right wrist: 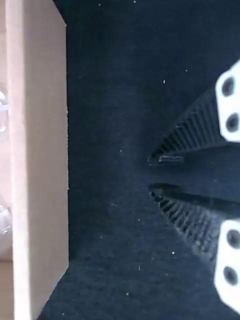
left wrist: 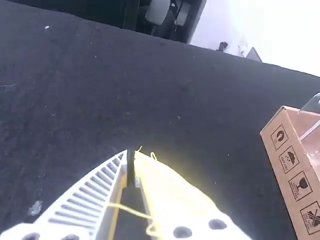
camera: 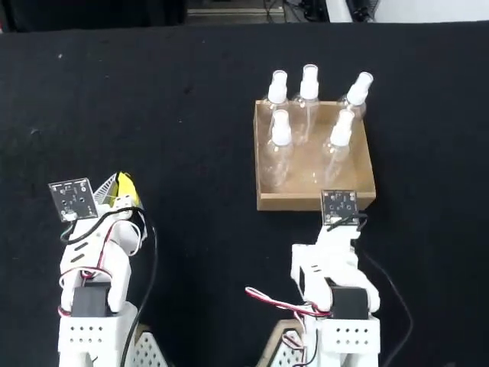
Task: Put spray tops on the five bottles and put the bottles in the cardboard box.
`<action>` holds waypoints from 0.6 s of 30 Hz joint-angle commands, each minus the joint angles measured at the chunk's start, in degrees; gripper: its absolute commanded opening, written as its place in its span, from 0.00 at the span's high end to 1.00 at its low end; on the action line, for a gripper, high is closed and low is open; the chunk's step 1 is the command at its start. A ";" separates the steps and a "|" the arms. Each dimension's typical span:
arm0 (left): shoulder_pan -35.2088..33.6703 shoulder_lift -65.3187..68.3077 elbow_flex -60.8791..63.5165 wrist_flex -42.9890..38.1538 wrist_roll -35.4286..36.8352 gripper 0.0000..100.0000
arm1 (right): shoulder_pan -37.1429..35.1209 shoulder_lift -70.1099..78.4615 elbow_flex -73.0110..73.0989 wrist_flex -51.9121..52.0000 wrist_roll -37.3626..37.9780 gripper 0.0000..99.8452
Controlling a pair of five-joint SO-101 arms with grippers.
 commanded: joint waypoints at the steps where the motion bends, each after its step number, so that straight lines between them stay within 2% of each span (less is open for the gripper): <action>1: 1.10 -1.93 1.27 -2.20 0.44 0.97 | 0.35 -5.14 -0.22 0.44 -0.18 0.97; 6: 3.12 -1.85 1.27 -9.14 0.44 0.97 | 0.26 -5.14 -0.22 0.44 -0.18 0.97; 9: 3.03 -1.85 1.27 -8.88 0.44 0.97 | 0.35 -5.14 -0.22 0.44 -0.18 0.97; 13: 2.33 -1.85 1.27 1.85 0.44 0.97 | -0.09 -5.23 -0.22 0.53 -0.18 0.97; 18: -4.09 -1.85 1.27 13.45 0.53 0.97 | -0.18 -5.67 -0.22 0.62 -0.18 0.97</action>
